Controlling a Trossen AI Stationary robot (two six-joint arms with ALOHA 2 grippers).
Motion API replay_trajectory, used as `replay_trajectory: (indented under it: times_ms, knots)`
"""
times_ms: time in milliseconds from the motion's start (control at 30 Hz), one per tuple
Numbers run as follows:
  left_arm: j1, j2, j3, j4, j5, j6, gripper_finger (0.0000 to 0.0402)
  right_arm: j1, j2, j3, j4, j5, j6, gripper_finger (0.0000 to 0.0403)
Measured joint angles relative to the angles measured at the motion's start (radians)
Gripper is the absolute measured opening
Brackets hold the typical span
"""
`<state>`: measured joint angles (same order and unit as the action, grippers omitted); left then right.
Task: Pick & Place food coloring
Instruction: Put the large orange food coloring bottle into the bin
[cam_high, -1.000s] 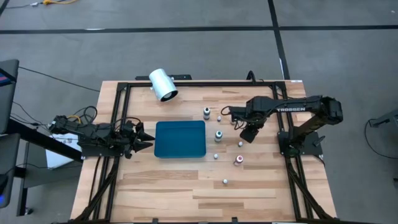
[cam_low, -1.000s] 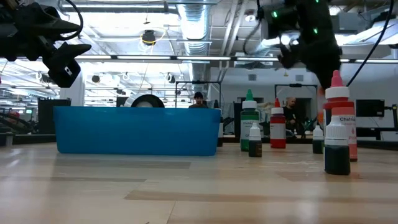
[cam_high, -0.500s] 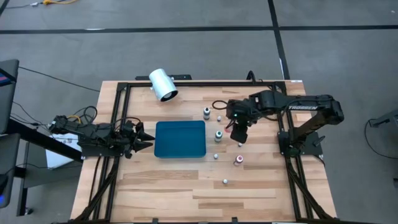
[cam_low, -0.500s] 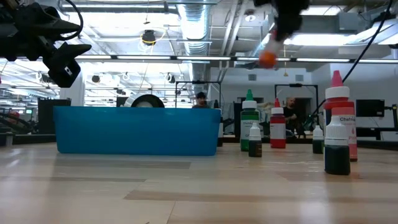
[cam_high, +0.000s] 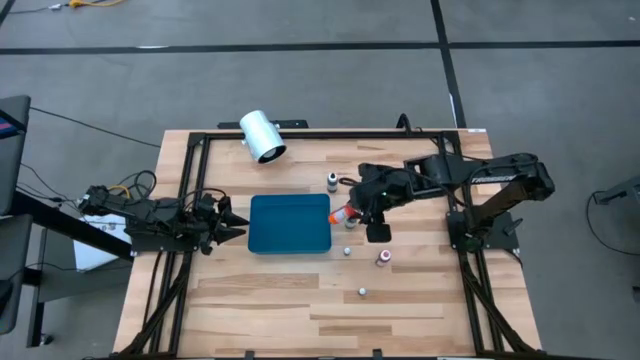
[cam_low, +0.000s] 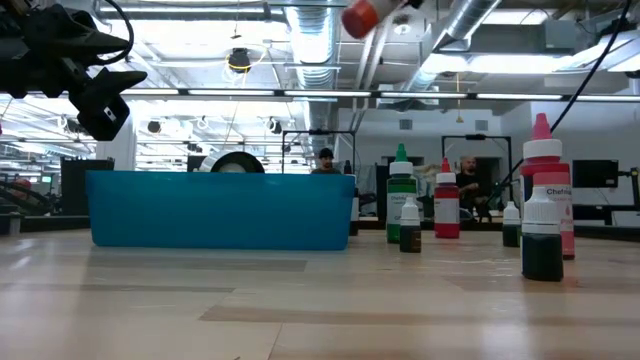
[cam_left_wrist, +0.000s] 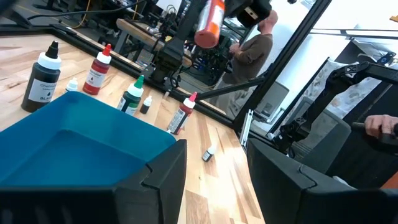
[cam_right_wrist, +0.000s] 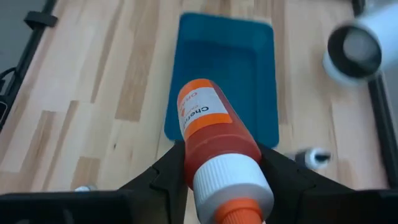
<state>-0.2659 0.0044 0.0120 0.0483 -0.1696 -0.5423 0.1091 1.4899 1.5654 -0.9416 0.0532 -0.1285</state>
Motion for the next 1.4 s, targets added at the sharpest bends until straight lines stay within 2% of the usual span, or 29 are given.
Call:
replay_trajectory:
  times_ms: [300,467,600,833,1000,1167,1233,1300,1400]
  knots:
    - [0.000,0.000,0.000,0.000,0.000,0.000,0.0160,0.000,0.000,0.000,0.036,0.001,-0.030,0.0160]
    - [0.000,0.000,0.000,0.000,0.000,0.000,0.0160,0.000,0.000,0.000,0.045,0.002,-0.026,0.0153]
    - [0.000,0.000,0.000,0.000,0.000,0.000,0.0160,-0.011,0.004,0.001,0.071,0.050,0.044,0.0142]
    - [0.000,0.000,0.000,0.003,-0.005,0.000,0.0160,-0.076,0.004,0.001,0.067,0.052,0.185,0.0154]
    - [0.000,0.000,0.000,0.007,-0.049,0.000,0.0160,-0.106,0.005,0.001,0.068,0.051,0.234,0.0150]
    - [0.000,0.000,0.000,0.011,-0.081,0.000,0.0160,-0.106,0.076,0.029,0.029,0.048,0.249,0.0142]
    - [0.000,0.001,0.000,0.012,-0.081,0.000,0.0160,-0.104,0.124,0.084,0.029,0.045,0.245,0.0144]
    - [0.000,0.009,0.000,0.014,-0.084,0.000,0.0160,-0.103,0.186,0.137,-0.087,0.056,0.221,0.0152]
    - [0.000,0.017,0.000,0.013,-0.081,0.007,0.0160,-0.107,0.283,0.237,-0.126,0.062,0.183,0.0161]
